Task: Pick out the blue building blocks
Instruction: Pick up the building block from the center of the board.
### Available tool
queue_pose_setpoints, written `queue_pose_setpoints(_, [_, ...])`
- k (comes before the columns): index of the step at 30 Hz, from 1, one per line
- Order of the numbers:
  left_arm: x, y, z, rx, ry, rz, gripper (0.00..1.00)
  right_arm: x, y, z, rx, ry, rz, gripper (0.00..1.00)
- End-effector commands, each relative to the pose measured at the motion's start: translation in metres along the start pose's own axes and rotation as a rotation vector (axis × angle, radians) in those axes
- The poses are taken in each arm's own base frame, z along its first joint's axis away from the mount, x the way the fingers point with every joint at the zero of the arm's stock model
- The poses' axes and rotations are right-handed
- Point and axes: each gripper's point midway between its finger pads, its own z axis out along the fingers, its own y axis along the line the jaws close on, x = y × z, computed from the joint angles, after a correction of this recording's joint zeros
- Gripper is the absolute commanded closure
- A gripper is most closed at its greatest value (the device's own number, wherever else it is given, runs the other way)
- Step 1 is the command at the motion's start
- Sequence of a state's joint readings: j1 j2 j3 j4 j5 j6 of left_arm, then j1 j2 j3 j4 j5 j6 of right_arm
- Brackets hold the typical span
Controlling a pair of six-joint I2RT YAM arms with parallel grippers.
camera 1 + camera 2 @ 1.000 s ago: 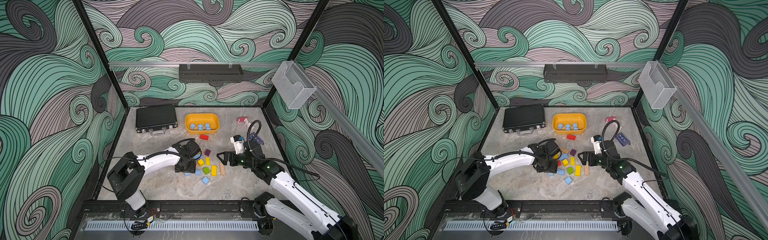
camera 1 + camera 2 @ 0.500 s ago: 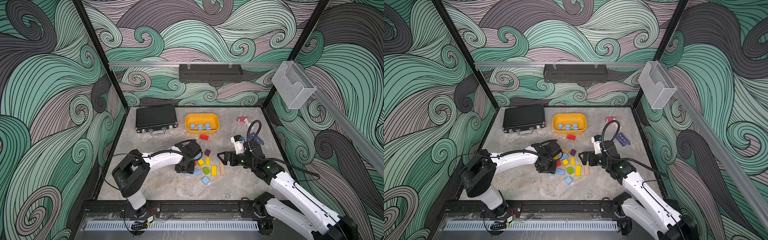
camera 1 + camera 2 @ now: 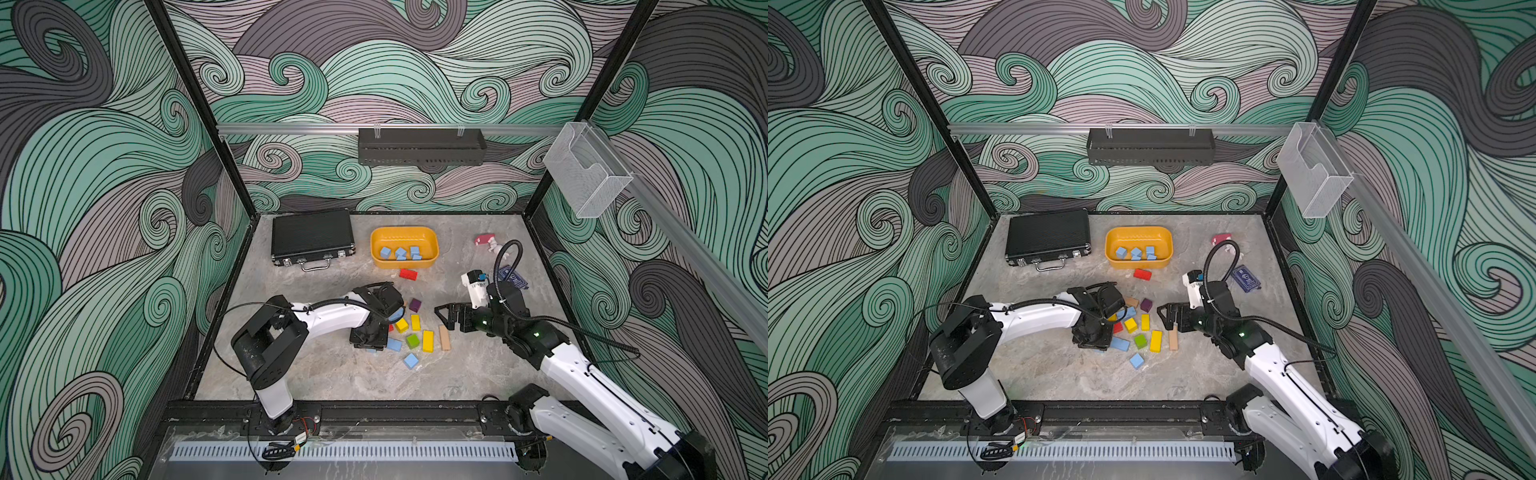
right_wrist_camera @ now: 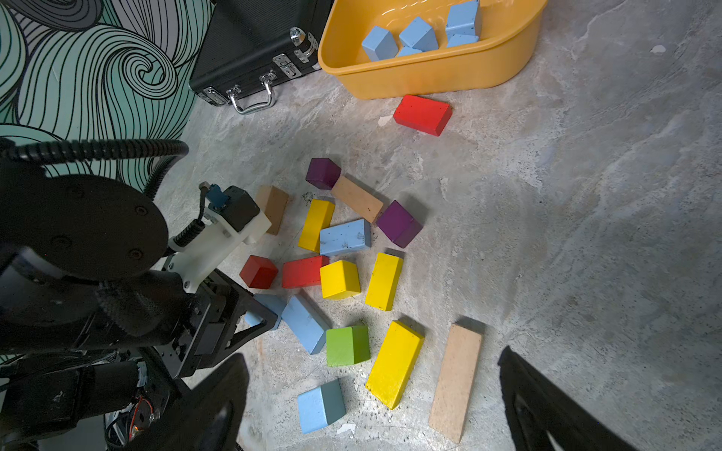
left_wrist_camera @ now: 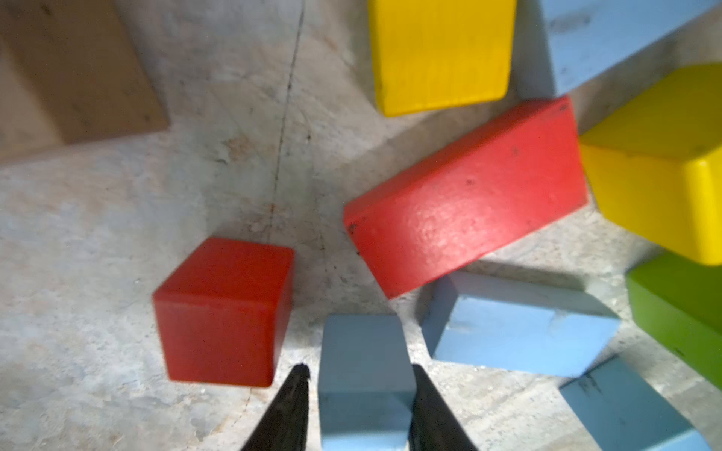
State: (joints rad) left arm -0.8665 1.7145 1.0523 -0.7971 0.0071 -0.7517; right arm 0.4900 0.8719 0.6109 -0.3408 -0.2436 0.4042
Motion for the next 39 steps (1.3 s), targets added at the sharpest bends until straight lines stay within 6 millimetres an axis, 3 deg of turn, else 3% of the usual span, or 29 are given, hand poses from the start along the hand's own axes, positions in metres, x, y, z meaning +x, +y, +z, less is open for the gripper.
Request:
queue_pose_setpoints(1, [0.003, 0.004, -0.002, -0.034, 0.014, 0.01, 0.63, -0.01, 0.004, -0.004, 0.0, -0.022, -0.014, 0.0])
queue_pose_setpoints(7, [0.003, 0.008, -0.009, -0.041, -0.006, 0.012, 0.75, -0.011, 0.006, -0.004, -0.003, -0.022, -0.015, 0.0])
queue_pose_setpoints(14, [-0.002, 0.005, -0.027, -0.013, -0.053, 0.045, 1.0, -0.02, 0.013, -0.011, -0.012, -0.025, -0.033, 0.0])
queue_pose_setpoints(24, [-0.028, 0.003, -0.081, 0.023, -0.237, 0.092, 1.0, -0.038, 0.031, -0.028, -0.059, -0.049, -0.06, 0.0])
queue_pose_setpoints(30, [-0.056, 0.005, -0.122, -0.039, -0.357, 0.17, 1.0, -0.05, 0.033, -0.036, -0.04, -0.078, -0.069, 0.01])
queue_pose_setpoints(39, [-0.104, -0.007, -0.179, -0.007, -0.541, 0.228, 1.0, -0.064, 0.03, -0.041, 0.018, -0.067, -0.098, 0.0])
